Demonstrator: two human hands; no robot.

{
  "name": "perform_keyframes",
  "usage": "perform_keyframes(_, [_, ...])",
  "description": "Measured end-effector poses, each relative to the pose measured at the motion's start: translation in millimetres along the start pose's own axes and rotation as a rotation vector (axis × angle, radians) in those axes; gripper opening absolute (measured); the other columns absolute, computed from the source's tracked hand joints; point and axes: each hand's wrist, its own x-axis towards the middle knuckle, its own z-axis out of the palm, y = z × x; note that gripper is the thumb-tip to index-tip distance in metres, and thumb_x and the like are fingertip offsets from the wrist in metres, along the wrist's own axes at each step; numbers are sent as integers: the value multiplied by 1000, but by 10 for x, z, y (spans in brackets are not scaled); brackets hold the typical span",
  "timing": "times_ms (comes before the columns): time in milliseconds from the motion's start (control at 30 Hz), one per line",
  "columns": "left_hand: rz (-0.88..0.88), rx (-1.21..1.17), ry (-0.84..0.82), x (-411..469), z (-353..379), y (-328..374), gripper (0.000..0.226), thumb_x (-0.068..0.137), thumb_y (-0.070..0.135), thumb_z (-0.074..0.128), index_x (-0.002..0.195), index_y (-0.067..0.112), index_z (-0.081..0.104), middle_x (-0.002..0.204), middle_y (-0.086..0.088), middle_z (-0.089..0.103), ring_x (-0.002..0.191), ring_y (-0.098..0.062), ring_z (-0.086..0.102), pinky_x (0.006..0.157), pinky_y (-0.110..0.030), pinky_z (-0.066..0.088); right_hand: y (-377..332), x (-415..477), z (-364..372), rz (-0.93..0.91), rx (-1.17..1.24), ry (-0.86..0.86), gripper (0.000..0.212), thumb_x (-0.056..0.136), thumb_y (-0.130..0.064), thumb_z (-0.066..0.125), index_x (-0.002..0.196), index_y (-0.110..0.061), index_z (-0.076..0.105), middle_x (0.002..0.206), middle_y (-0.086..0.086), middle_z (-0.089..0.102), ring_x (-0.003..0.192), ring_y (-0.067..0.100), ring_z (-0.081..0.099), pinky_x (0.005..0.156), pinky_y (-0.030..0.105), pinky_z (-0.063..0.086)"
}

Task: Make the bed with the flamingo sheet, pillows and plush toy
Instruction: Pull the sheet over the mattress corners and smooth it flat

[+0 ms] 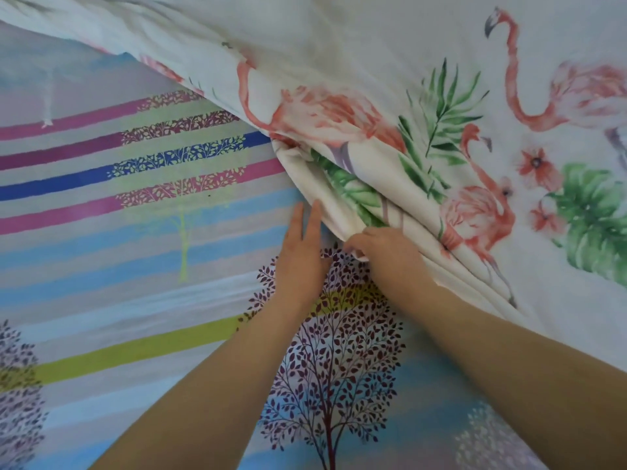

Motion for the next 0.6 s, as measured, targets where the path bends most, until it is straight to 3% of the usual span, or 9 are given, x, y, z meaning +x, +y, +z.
perform_keyframes(67, [29,57,8,31,-1,44,98,82,15,71,149,42,4,160,-1,-5,141,-29,27,83,-38,53,70,-30,-47,-3,59,50,39,72,14,58,95,-15,72,87,5,61,85,29,56,66,40,49])
perform_keyframes(167, [102,73,134,150,-29,169,90,82,16,71,149,40,16,160,-2,-2,144,-27,17,92,-40,47,110,-68,-217,-43,145,124,40,63,18,60,88,-12,72,87,6,53,78,27,53,60,38,45])
perform_keyframes(267, [-28,-199,257,334,-149,334,61,88,19,62,142,33,37,157,-1,17,142,-20,21,104,-36,36,90,-201,-435,-69,205,166,40,70,16,58,90,-15,72,95,4,52,79,21,49,62,34,42])
perform_keyframes(333, [40,-160,310,406,-242,411,32,87,10,53,117,16,60,136,-7,47,125,-26,43,91,-36,43,97,-346,-547,-73,213,199,40,70,16,55,88,-15,73,108,9,55,83,21,48,65,33,42])
perform_keyframes(400, [192,90,296,355,-289,409,9,81,3,49,80,6,58,94,-11,56,86,-32,54,63,-37,43,101,-471,-653,-27,199,231,37,73,9,47,88,-14,73,128,15,52,98,28,52,80,38,46])
perform_keyframes(433, [198,139,253,282,-314,399,11,81,2,49,72,9,51,81,-8,53,74,-32,51,59,-37,38,104,-514,-705,16,184,223,38,76,4,43,90,-13,73,134,16,49,108,30,52,88,39,43])
perform_keyframes(500, [181,202,148,30,-415,415,19,86,1,47,71,13,45,72,-5,52,68,-29,47,74,-40,42,118,-587,-858,117,189,68,42,84,4,41,101,-18,73,136,12,51,119,30,51,94,34,40])
perform_keyframes(567, [201,388,83,-208,-537,391,19,88,3,44,73,15,44,68,-5,56,68,-28,51,96,-46,42,72,-611,-947,174,191,-169,52,85,10,41,106,-27,70,130,7,57,110,27,57,84,28,43])
perform_keyframes(600, [220,483,51,-307,-617,390,17,90,6,42,76,15,45,69,-6,58,69,-28,52,91,-45,46,33,-634,-983,177,195,-236,57,83,13,40,104,-31,70,131,4,57,107,25,59,79,27,44])
